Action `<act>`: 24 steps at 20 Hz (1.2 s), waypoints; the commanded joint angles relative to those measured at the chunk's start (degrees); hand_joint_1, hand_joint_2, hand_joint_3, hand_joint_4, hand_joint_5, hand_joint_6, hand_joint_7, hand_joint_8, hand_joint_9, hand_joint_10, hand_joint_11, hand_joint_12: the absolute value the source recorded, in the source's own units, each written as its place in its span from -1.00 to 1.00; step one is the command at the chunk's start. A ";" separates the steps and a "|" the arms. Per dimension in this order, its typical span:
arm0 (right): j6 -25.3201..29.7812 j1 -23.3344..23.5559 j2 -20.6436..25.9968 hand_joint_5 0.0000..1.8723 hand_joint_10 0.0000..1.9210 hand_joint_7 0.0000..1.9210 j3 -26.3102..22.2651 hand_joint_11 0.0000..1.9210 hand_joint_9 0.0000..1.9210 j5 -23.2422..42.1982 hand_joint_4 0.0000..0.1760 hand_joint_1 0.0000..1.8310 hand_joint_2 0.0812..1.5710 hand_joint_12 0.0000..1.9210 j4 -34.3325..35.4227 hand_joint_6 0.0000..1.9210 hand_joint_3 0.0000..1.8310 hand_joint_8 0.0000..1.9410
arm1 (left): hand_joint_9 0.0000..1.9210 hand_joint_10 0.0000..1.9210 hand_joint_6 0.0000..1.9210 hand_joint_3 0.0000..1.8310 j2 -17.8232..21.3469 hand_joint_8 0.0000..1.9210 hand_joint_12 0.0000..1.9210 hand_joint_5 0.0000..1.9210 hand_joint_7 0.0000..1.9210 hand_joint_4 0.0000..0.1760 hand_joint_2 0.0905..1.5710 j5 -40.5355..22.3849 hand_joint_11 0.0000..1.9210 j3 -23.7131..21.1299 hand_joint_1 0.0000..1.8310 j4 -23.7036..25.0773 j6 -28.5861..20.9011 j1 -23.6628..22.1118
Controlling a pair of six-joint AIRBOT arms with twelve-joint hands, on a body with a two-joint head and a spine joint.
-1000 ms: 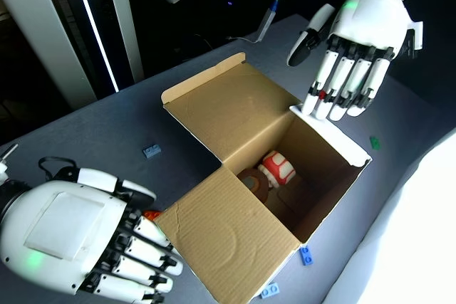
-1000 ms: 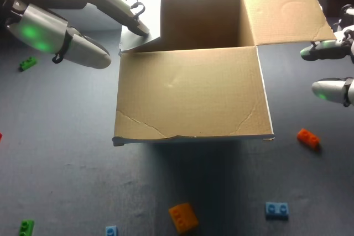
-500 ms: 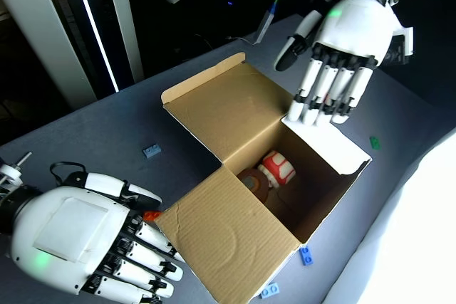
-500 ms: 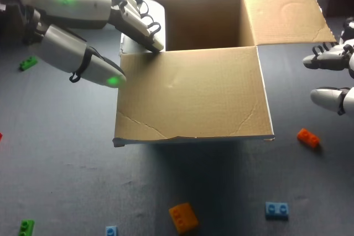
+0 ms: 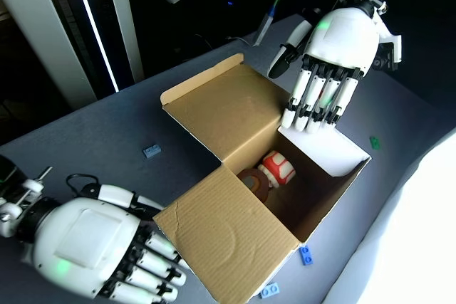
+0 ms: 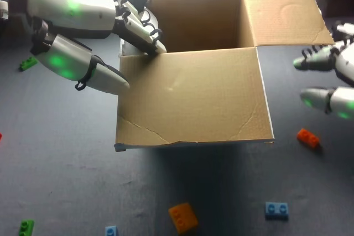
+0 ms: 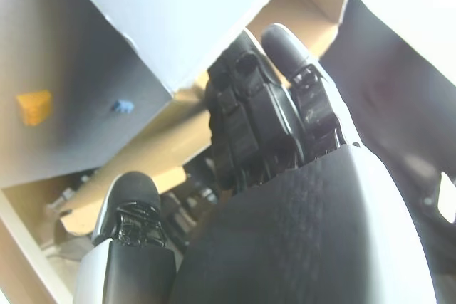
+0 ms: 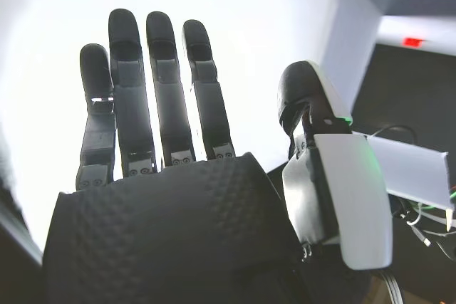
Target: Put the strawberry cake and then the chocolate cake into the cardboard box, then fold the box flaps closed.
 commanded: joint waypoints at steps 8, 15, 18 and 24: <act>1.24 8.46 3.60 -0.40 -0.99 -0.36 -1.30 -0.94 -0.34 6.20 -1.00 -0.97 0.66 0.33 0.42 -0.99 -1.00 -0.99 | -0.34 -0.79 -0.99 -1.00 0.39 -1.00 0.40 -0.41 -0.30 -1.00 0.57 -0.85 -0.88 0.03 -0.93 -2.34 0.07 -0.69; 1.29 16.32 6.59 -0.41 -0.99 -0.36 -7.11 -0.95 -0.33 3.26 -1.00 -0.97 0.65 0.35 0.42 -1.00 -1.00 -1.00 | -0.31 -0.81 -1.00 -1.00 0.38 -1.00 0.39 -0.41 -0.29 -1.00 0.57 -1.81 -0.84 4.56 -0.95 -2.34 -1.09 -5.39; 1.23 19.88 7.01 -0.40 -1.00 -0.36 -9.95 -0.95 -0.34 1.38 -1.00 -0.98 0.65 0.36 0.43 -1.00 -1.00 -1.00 | -0.29 -0.81 -1.00 -1.00 0.37 -0.99 0.38 -0.40 -0.26 -1.00 0.57 -3.17 -0.82 7.85 -0.95 -2.30 -1.68 -7.24; 0.21 23.20 5.48 -0.41 -1.00 -0.37 -12.19 -0.95 -0.35 -3.87 -1.00 -0.96 0.65 0.37 0.71 -0.99 -1.00 -1.00 | -0.28 -0.81 -1.00 -1.00 0.38 -1.00 0.41 -0.40 -0.27 -1.00 0.56 -7.67 -0.82 14.02 -0.95 1.10 -3.33 -8.26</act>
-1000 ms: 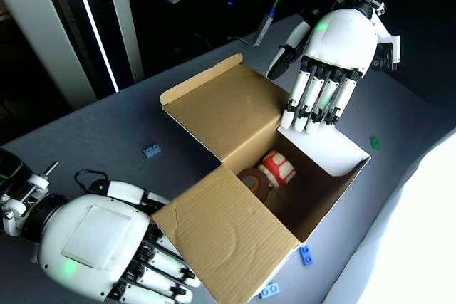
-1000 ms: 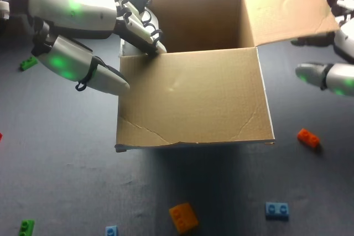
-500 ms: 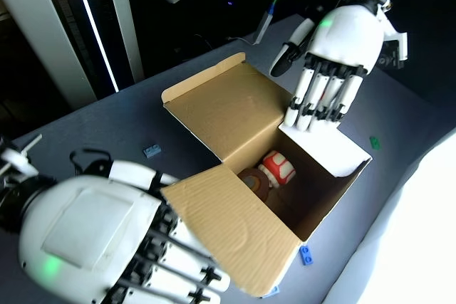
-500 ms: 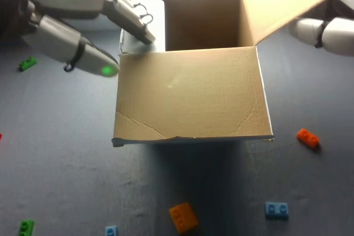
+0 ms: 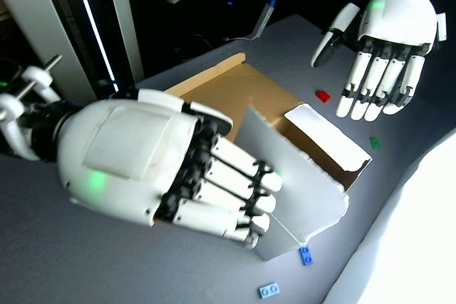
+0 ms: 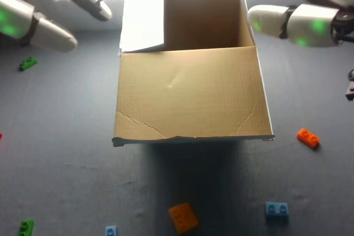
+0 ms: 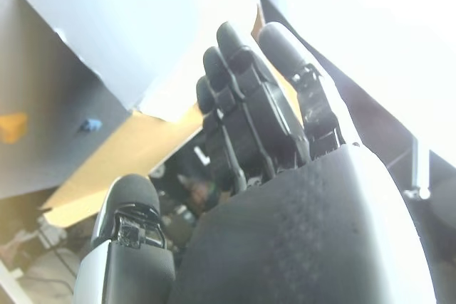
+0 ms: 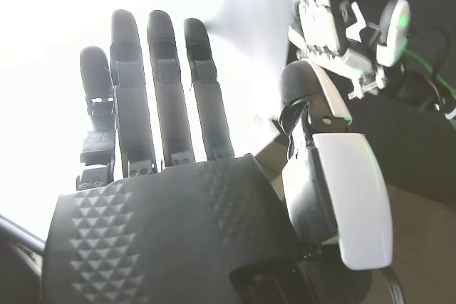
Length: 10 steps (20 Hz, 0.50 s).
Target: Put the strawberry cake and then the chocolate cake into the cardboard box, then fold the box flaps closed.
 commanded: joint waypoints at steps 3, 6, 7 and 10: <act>-0.31 0.28 -0.52 -0.43 -0.99 -0.38 -0.04 -0.95 -0.34 3.54 -1.00 -0.97 0.65 0.36 0.58 -1.00 -1.00 -1.00 | -0.29 -0.82 -1.00 -1.00 0.65 -1.00 0.40 -0.42 -0.29 -1.00 0.58 -2.84 -0.83 2.37 -1.00 -4.76 0.20 0.14; -0.45 0.08 -1.46 -0.41 -0.99 -0.37 -0.01 -0.95 -0.34 3.50 -1.00 -0.94 0.64 0.37 0.58 -0.99 -1.00 -0.99 | -0.30 -0.82 -1.00 -1.00 1.17 -1.00 0.40 -0.41 -0.29 -1.00 0.58 -4.50 -0.83 3.46 -0.99 -4.29 1.60 1.84; -0.45 0.06 -1.82 -0.41 -1.00 -0.37 0.09 -0.97 -0.34 3.61 -1.00 -0.92 0.64 0.37 0.59 -0.99 -1.00 -1.00 | -0.30 -0.83 -1.00 -1.00 1.51 -1.00 0.40 -0.40 -0.29 -1.00 0.58 -5.11 -0.83 3.47 -0.95 -4.19 2.56 2.77; -0.56 -0.48 -2.76 -0.41 -1.00 -0.40 0.62 -0.95 -0.35 3.72 -1.00 -0.96 0.67 0.36 0.77 -1.00 -0.99 -1.00 | -0.30 -0.83 -1.00 -1.00 2.01 -1.00 0.40 -0.41 -0.30 -1.00 0.58 -6.19 -0.84 3.26 -0.96 -4.19 3.63 4.86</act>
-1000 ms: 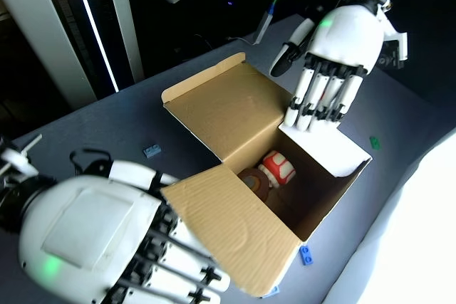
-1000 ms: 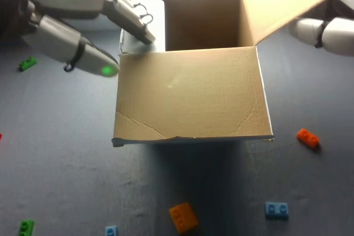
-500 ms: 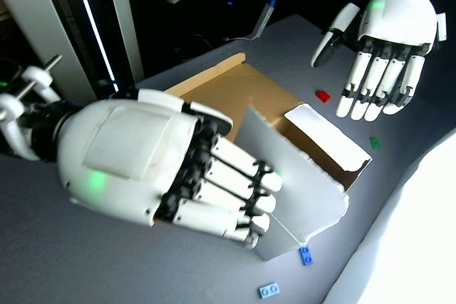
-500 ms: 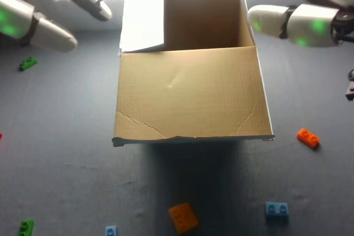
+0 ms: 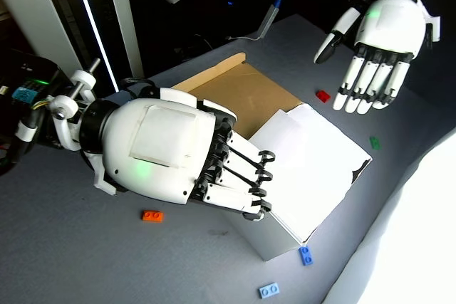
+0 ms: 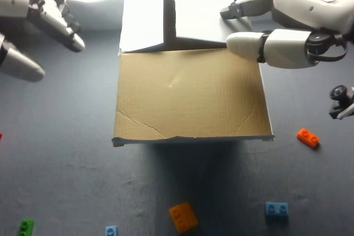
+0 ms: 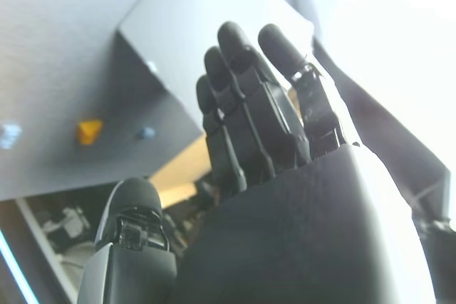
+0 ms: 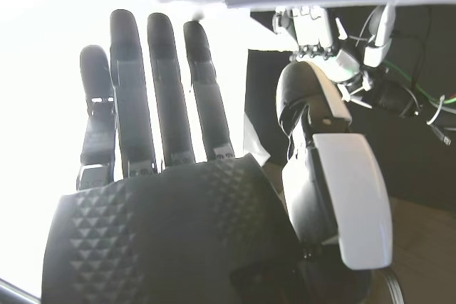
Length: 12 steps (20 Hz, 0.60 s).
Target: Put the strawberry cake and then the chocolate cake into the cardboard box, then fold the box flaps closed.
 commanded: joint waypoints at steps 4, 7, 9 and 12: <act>-0.15 -1.06 -0.88 -0.42 -0.99 -0.40 1.30 -0.94 -0.33 7.04 -1.00 -1.00 0.65 0.33 -0.41 -1.00 -1.00 -1.00 | -0.30 -0.84 -1.00 -1.00 0.96 -1.00 0.41 -0.42 -0.31 -1.00 0.57 -1.30 -0.85 0.14 -0.93 -6.15 1.12 3.84; -0.87 -2.03 -1.21 -0.39 -0.99 -0.37 1.33 -0.90 -0.32 6.76 -1.00 -0.97 0.63 0.28 -0.41 -1.00 -1.00 -1.00 | -0.29 -0.84 -1.00 -1.00 1.15 -1.00 0.41 -0.42 -0.30 -1.00 0.58 -2.27 -0.86 -0.09 -0.97 -8.56 2.64 7.47; -1.02 -2.20 -1.21 -0.39 -0.99 -0.35 1.33 -0.88 -0.31 6.76 -1.00 -0.96 0.62 0.28 -0.41 -1.00 -1.00 -0.99 | -0.29 -0.84 -1.00 -1.00 1.35 -1.00 0.41 -0.41 -0.30 -1.00 0.59 -3.16 -0.86 -0.58 -1.00 -10.53 3.89 9.86; -1.02 -2.20 -1.23 -0.39 -0.99 -0.35 1.31 -0.93 -0.31 6.67 -1.00 -1.00 0.62 0.31 -0.41 -0.99 -1.00 -1.00 | -0.29 -0.85 -0.99 -1.00 1.84 -0.99 0.41 -0.41 -0.29 -1.00 0.58 -5.54 -0.85 -1.67 -1.00 -13.62 3.89 12.22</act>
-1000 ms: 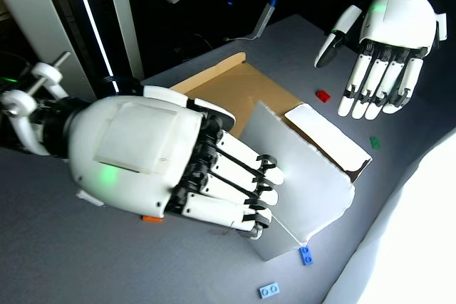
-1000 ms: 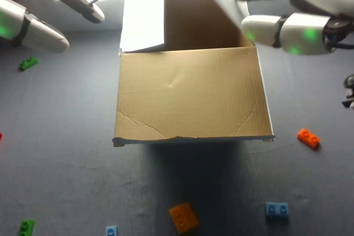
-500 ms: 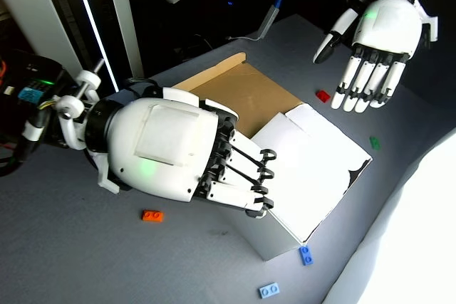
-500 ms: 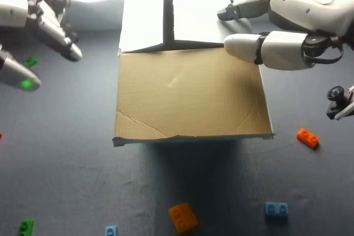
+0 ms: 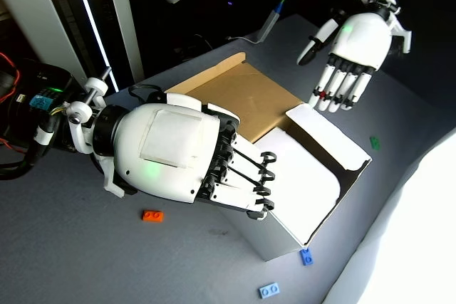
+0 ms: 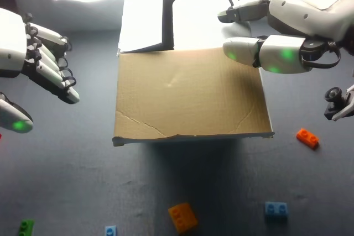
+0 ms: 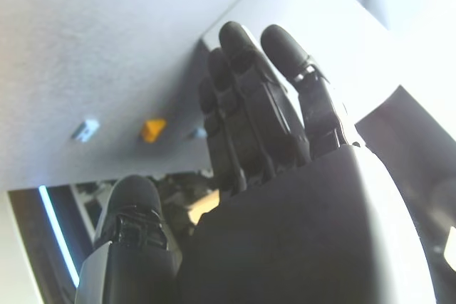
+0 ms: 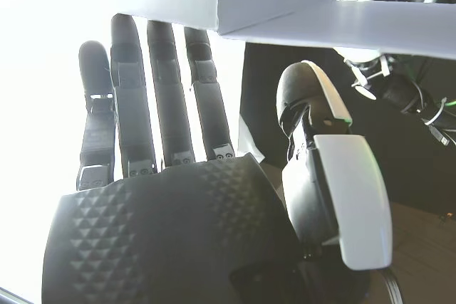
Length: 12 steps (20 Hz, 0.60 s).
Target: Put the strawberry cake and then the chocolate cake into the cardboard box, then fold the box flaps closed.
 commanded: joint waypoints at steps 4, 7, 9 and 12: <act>-0.42 0.10 0.63 -0.40 -1.00 -0.36 0.04 -0.92 -0.32 3.62 -1.00 -0.96 0.65 0.28 -0.23 -1.00 -1.00 -1.00 | -0.30 -0.86 -0.99 -1.00 2.03 -0.99 0.46 -0.40 -0.27 -1.00 0.60 -4.16 -0.89 -3.37 -0.95 -7.76 0.85 2.09; -0.38 1.22 1.61 -0.40 -1.00 -0.37 -0.06 -0.93 -0.32 3.62 -1.00 -0.94 0.64 0.28 -0.23 -1.00 -1.00 -1.00 | -0.30 -0.86 -1.00 -1.00 3.09 -1.00 0.47 -0.39 -0.28 -1.00 0.60 -4.65 -0.88 -6.52 -0.90 -9.32 1.99 3.94; -0.37 1.51 2.27 -0.40 -1.00 -0.37 -0.20 -0.93 -0.32 3.55 -1.00 -0.98 0.65 0.28 -0.23 -1.00 -1.00 -1.00 | -0.29 -0.87 -1.00 -1.00 3.23 -1.00 0.43 -0.39 -0.27 -1.00 0.61 -4.90 -0.85 -7.52 -0.94 -10.39 2.00 5.31; -0.28 1.60 3.50 -0.36 -0.99 -0.35 -0.66 -0.91 -0.31 3.54 -1.00 -0.93 0.63 0.29 -0.24 -0.99 -1.00 -0.99 | -0.29 -0.88 -1.00 -1.00 3.32 -1.00 0.42 -0.39 -0.27 -1.00 0.60 -4.93 -0.86 -9.01 -0.95 -11.49 2.03 7.71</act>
